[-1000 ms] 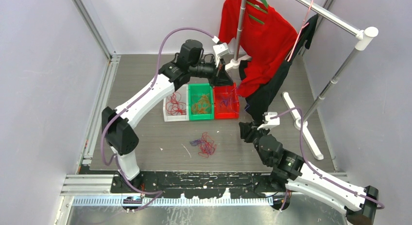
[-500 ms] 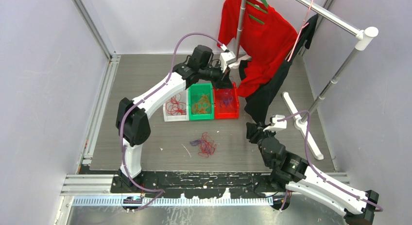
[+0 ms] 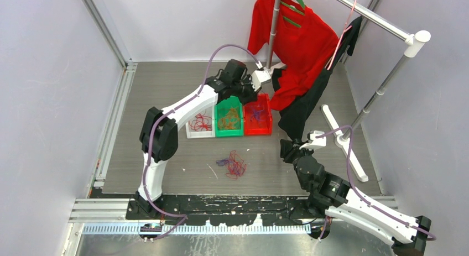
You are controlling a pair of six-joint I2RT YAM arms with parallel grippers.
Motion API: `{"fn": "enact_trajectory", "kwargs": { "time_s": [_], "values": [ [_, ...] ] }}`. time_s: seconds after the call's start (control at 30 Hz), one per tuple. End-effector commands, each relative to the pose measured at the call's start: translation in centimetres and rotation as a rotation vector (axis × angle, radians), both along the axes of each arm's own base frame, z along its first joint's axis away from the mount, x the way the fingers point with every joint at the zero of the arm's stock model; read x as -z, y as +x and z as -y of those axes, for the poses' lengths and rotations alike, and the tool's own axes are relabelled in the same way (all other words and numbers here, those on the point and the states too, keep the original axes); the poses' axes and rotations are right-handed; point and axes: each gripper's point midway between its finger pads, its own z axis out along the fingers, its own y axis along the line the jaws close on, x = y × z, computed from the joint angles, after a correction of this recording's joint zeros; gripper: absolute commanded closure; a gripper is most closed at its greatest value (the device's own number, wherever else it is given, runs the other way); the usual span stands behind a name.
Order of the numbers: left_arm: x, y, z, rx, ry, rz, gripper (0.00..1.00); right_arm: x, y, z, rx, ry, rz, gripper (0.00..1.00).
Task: Untangle the cables
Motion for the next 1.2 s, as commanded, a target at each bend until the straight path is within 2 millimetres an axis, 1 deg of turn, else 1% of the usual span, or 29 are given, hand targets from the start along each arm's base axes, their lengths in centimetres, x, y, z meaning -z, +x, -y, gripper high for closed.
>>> {"fn": "enact_trajectory", "kwargs": {
  "time_s": [0.0, 0.07, 0.17, 0.3, 0.43, 0.53, 0.63, 0.67, 0.7, 0.73, 0.77, 0.83, 0.87, 0.93, 1.0, 1.07, 1.17],
  "values": [
    [0.5, 0.9, 1.0, 0.028, 0.035, 0.127, 1.0, -1.1, 0.4, -0.2, 0.022, 0.043, 0.026, 0.69],
    [1.6, 0.3, 1.5, 0.06, 0.07, 0.15, 1.0, -0.9, 0.4, -0.2, 0.021, 0.04, 0.024, 0.69],
    [3.1, -0.4, 2.1, 0.082, 0.093, 0.134, 1.0, -1.0, 0.4, -0.1, 0.024, 0.041, 0.027, 0.69],
    [4.7, -1.5, 2.7, 0.089, 0.091, 0.05, 1.0, -1.2, 0.3, 0.3, 0.031, 0.043, 0.031, 0.7],
    [6.6, -2.7, 2.5, 0.097, 0.124, -0.053, 1.0, -1.4, 0.1, 0.5, 0.033, 0.046, 0.035, 0.7],
    [7.1, -2.9, 2.0, 0.088, 0.132, -0.06, 1.0, -1.5, 0.1, 0.6, 0.031, 0.045, 0.037, 0.7],
    [6.5, -3.3, 1.6, 0.086, 0.12, -0.059, 1.0, -1.7, 0.1, 0.5, 0.026, 0.046, 0.039, 0.7],
    [6.0, -3.6, 1.5, 0.092, 0.116, -0.072, 0.95, -1.7, 0.1, 0.5, 0.023, 0.044, 0.04, 0.7],
    [5.3, -3.9, 1.6, 0.096, 0.109, -0.088, 0.82, -1.8, 0.1, 0.4, 0.021, 0.044, 0.042, 0.7],
    [4.5, -4.2, 1.6, 0.099, 0.102, -0.108, 0.72, -1.8, 0.1, 0.4, 0.018, 0.04, 0.041, 0.7],
    [3.3, -4.5, 1.8, 0.105, 0.088, -0.118, 0.6, -1.9, 0.1, 0.4, 0.018, 0.038, 0.041, 0.7],
    [2.1, -5.3, 1.7, 0.12, 0.082, -0.154, 0.4, -2.1, 0.1, 0.2, 0.01, 0.032, 0.046, 0.69],
    [1.1, -5.6, 1.7, 0.131, 0.074, -0.16, 0.33, -2.1, 0.2, 0.1, 0.007, 0.033, 0.047, 0.69],
    [0.3, -6.4, 1.4, 0.153, 0.089, -0.186, 0.25, -2.3, 0.2, 0.0, 0.0, 0.037, 0.051, 0.69],
    [0.0, -7.1, 1.0, 0.173, 0.114, -0.215, 0.25, -2.4, 0.2, -0.2, -0.007, 0.032, 0.051, 0.69],
    [0.3, -7.9, 0.2, 0.174, 0.142, -0.25, 0.23, -2.5, 0.1, -0.3, -0.019, 0.022, 0.052, 0.69],
    [-0.9, -8.7, -0.2, 0.184, 0.136, -0.261, 0.21, -2.6, 0.2, -0.3, -0.021, 0.006, 0.054, 0.69]
  ]
}}
